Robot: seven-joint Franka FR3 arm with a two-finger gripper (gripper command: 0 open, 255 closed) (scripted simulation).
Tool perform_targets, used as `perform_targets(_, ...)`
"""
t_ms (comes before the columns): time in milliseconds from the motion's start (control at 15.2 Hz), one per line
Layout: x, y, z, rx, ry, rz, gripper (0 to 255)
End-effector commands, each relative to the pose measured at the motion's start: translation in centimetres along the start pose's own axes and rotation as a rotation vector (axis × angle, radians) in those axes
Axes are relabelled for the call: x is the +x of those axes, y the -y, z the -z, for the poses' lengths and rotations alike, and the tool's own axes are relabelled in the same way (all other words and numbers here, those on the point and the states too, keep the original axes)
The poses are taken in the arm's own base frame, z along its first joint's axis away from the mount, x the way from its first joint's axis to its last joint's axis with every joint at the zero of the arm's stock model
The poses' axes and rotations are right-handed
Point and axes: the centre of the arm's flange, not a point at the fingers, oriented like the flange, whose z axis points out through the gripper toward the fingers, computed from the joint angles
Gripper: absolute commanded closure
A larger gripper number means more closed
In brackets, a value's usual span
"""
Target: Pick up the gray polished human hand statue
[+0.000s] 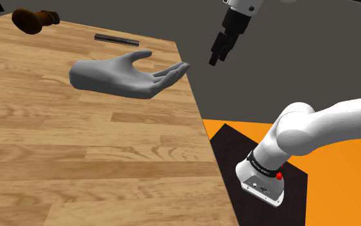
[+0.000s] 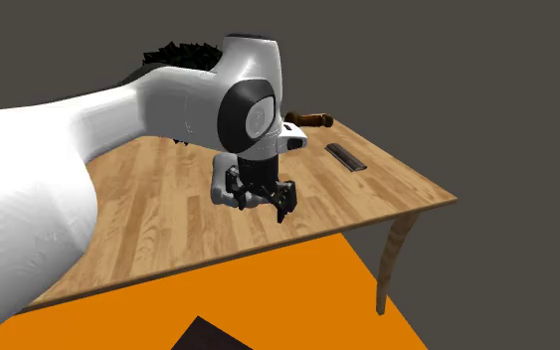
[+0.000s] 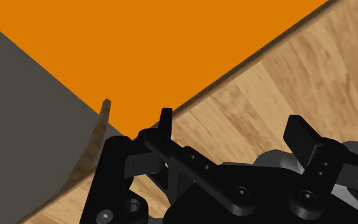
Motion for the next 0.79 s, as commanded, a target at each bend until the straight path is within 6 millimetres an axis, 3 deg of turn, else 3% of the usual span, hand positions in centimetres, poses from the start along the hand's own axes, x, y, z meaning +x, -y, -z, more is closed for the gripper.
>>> perform_targets(0, 0.0, 0.0, 0.0, 0.000, 0.000, 0.000, 0)
perform_targets(330, 7.2, 1.5, -0.2, -0.043, 0.045, 0.207, 0)
perform_targets(726, 15.1, 5.2, -1.1, -0.094, 0.099, 0.455, 0)
